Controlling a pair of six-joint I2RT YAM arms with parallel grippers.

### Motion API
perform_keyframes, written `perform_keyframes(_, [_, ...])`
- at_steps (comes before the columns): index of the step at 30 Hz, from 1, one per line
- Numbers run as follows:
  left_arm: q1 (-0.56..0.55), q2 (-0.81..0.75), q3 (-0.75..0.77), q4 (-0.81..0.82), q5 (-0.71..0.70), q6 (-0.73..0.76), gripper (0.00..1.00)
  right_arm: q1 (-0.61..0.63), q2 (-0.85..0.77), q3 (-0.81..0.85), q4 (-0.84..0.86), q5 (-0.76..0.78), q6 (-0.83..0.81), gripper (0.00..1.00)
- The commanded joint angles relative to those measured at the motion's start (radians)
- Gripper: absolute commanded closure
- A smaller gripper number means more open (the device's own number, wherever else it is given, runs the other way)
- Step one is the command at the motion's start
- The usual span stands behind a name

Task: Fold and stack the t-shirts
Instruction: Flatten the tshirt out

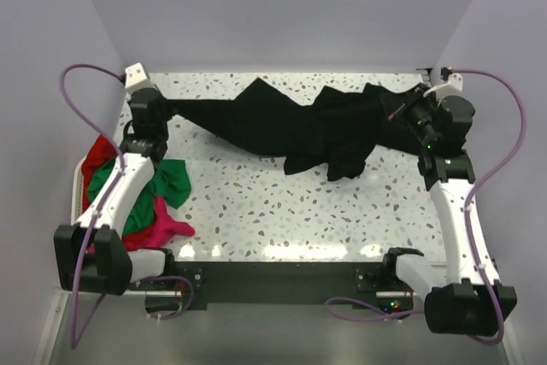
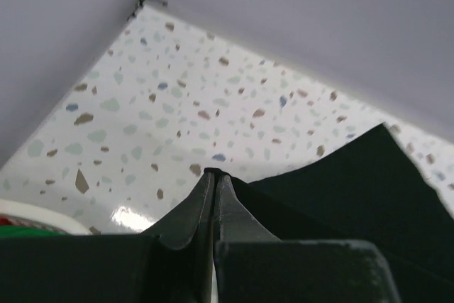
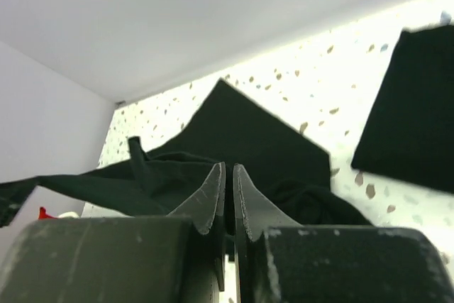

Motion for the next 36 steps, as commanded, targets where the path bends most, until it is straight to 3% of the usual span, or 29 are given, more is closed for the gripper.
perform_keyframes(1, [0.008, -0.161, 0.096, 0.038, -0.005, -0.021, 1.00, -0.005, -0.103, 0.117, -0.101, 0.084, -0.089, 1.00])
perform_keyframes(10, [0.008, -0.447, 0.273, -0.074, 0.059, -0.001, 1.00, -0.005, -0.374, 0.359, -0.267, 0.139, -0.231, 1.00])
perform_keyframes(16, [0.008, -0.496, 0.379, -0.086, 0.111, 0.021, 1.00, -0.005, -0.369, 0.528, -0.316, 0.138, -0.259, 1.00])
perform_keyframes(20, [0.008, -0.398, 0.436, -0.047, 0.176, 0.027, 1.00, -0.005, -0.243, 0.565, -0.288, 0.143, -0.251, 1.00])
perform_keyframes(30, [0.008, 0.038, 0.546, 0.053, 0.272, 0.062, 1.00, -0.005, 0.175, 0.602, -0.121, 0.186, -0.242, 1.00])
perform_keyframes(36, [0.008, 0.094, 0.536, 0.104, 0.306, 0.058, 1.00, -0.005, 0.296, 0.726, -0.136, 0.177, -0.256, 1.00])
